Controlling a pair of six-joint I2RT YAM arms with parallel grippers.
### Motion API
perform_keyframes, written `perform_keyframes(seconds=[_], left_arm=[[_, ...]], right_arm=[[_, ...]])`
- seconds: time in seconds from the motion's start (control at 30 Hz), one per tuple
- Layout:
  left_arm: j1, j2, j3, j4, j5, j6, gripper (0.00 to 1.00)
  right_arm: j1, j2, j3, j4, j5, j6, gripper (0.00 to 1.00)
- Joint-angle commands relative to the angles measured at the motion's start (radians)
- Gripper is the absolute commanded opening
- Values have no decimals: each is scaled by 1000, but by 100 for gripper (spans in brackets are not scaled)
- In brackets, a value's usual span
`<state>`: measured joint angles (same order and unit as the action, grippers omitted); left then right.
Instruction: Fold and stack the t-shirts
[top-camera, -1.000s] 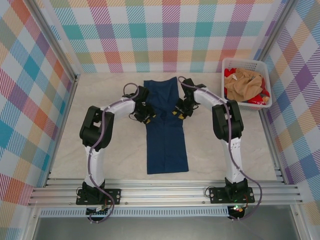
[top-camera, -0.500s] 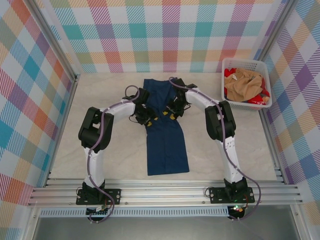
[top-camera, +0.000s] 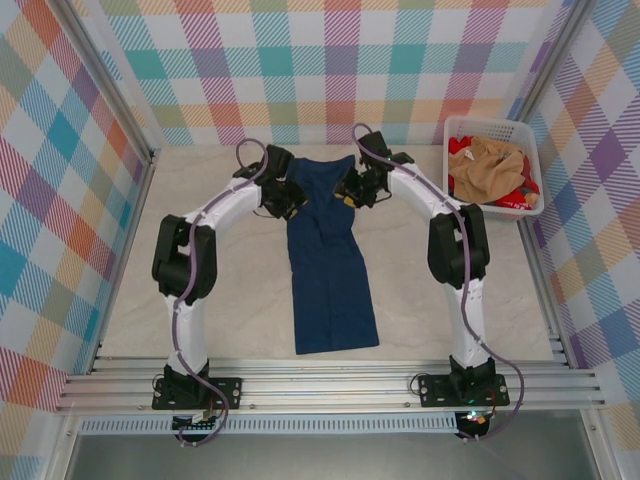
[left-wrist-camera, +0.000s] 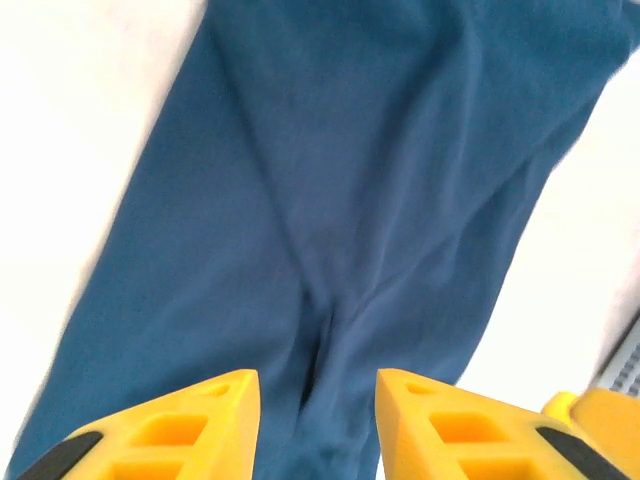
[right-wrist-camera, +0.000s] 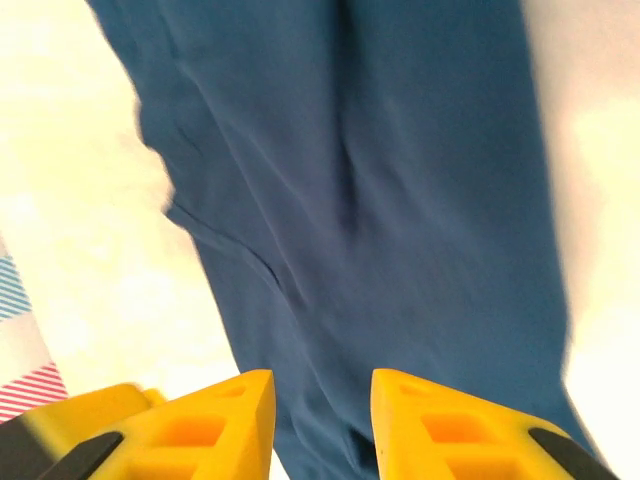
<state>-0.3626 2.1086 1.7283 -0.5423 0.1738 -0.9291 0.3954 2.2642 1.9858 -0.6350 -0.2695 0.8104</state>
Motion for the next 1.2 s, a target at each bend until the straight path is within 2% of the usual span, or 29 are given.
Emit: perform_keyframes(seconds=[0.0, 0.1, 0.2, 0.3, 0.43, 0.7, 0.83, 0.9, 0.97, 1.07, 1.17], left_arm=[[31, 151, 116, 51, -26, 10, 35], [51, 238, 200, 112, 4, -5, 35], [54, 339, 339, 58, 21, 7, 35], [54, 439, 450, 14, 62, -4, 34], [54, 539, 535, 47, 122, -61, 34], [60, 693, 788, 5, 148, -99, 35], [68, 659, 810, -48, 144, -89, 34], [66, 602, 781, -120, 98, -61, 27], [68, 523, 706, -186, 22, -60, 17], [68, 377, 522, -136, -62, -56, 12], [68, 279, 427, -110, -82, -56, 9]], right_arm=[[-17, 158, 128, 25, -63, -26, 29], [-23, 260, 243, 26, -93, -8, 28], [-33, 369, 377, -51, -89, 25, 27], [-55, 446, 442, -75, -95, 90, 26], [-102, 501, 489, -71, -91, 157, 26], [-174, 666, 718, 9, -250, 239, 29], [-175, 619, 708, 44, -275, 197, 32], [-174, 560, 666, 43, -255, 168, 32], [-174, 486, 601, 55, -230, 145, 32], [-172, 386, 534, 57, -204, 114, 32], [-166, 311, 511, 25, -182, 72, 34]])
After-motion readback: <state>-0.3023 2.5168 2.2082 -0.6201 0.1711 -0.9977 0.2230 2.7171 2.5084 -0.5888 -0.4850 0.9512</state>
